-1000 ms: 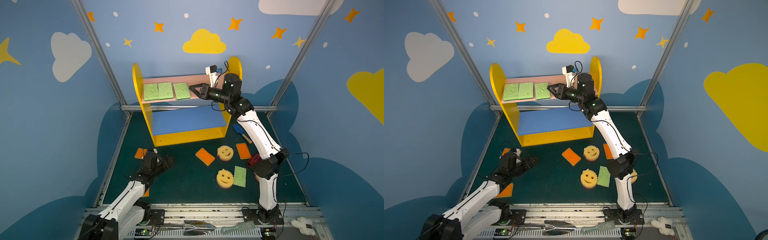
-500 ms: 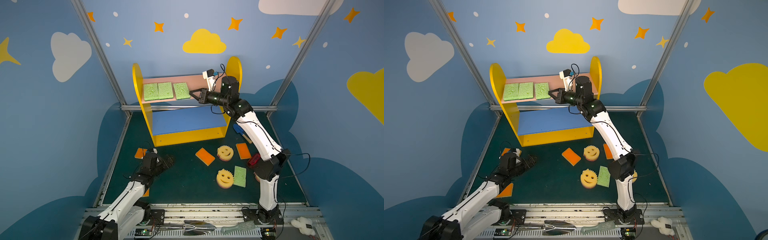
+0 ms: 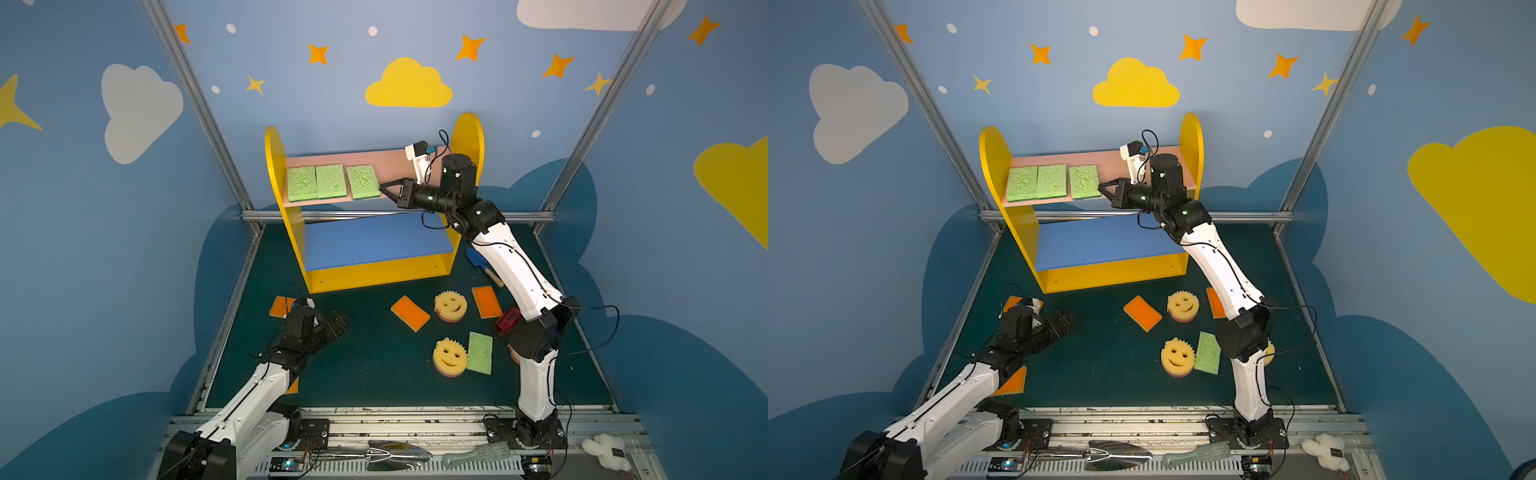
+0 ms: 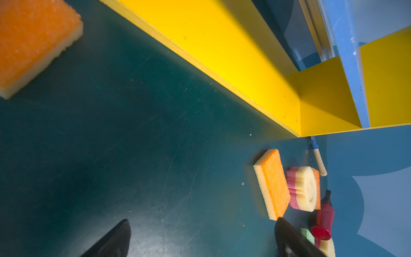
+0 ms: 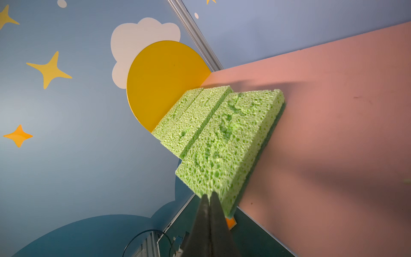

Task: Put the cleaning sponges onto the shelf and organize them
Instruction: 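Press the sponge down beside the others and open the right gripper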

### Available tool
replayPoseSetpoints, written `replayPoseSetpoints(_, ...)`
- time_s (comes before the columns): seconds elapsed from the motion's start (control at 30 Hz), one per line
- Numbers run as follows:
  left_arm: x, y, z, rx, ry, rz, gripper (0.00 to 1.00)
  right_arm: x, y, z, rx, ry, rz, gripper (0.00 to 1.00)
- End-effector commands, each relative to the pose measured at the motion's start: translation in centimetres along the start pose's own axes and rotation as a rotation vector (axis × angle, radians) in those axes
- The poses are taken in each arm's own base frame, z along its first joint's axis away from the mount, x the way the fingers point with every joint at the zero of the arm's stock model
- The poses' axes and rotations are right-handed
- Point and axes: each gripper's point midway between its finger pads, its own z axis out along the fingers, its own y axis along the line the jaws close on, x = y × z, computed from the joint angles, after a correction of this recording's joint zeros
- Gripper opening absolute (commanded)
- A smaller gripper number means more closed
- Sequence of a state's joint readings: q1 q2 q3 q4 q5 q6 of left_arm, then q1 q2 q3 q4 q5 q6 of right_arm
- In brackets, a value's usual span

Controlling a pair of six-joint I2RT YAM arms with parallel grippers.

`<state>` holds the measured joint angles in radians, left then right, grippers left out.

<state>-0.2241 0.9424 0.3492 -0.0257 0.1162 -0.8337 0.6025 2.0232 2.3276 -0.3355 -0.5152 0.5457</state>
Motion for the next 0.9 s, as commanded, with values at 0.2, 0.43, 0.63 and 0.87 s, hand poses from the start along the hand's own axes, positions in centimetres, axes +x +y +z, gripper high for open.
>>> replayPoseSetpoints(0.2, 0.1, 0.4, 0.0, -0.008, 0.0, 0.009, 0.99, 0.3, -1.0, 0.8, 0.002, 0.005, 0.019, 0.0)
replayPoseSetpoints(0.43, -0.1, 0.2, -0.1, -0.006, -0.002, 0.012, 1.0, 0.1, -0.9, 1.2, -0.01, 0.003, 0.022, 0.0)
replayPoseSetpoints(0.63, -0.2, 0.2, -0.1, -0.009, -0.005, 0.014, 0.99, -0.1, -0.9, 1.5, -0.015, -0.002, 0.025, 0.0)
replayPoseSetpoints(0.87, -0.3, 0.1, -0.1, -0.007, -0.006, 0.013, 0.99, 0.0, -0.8, 2.0, -0.031, 0.001, 0.033, 0.0)
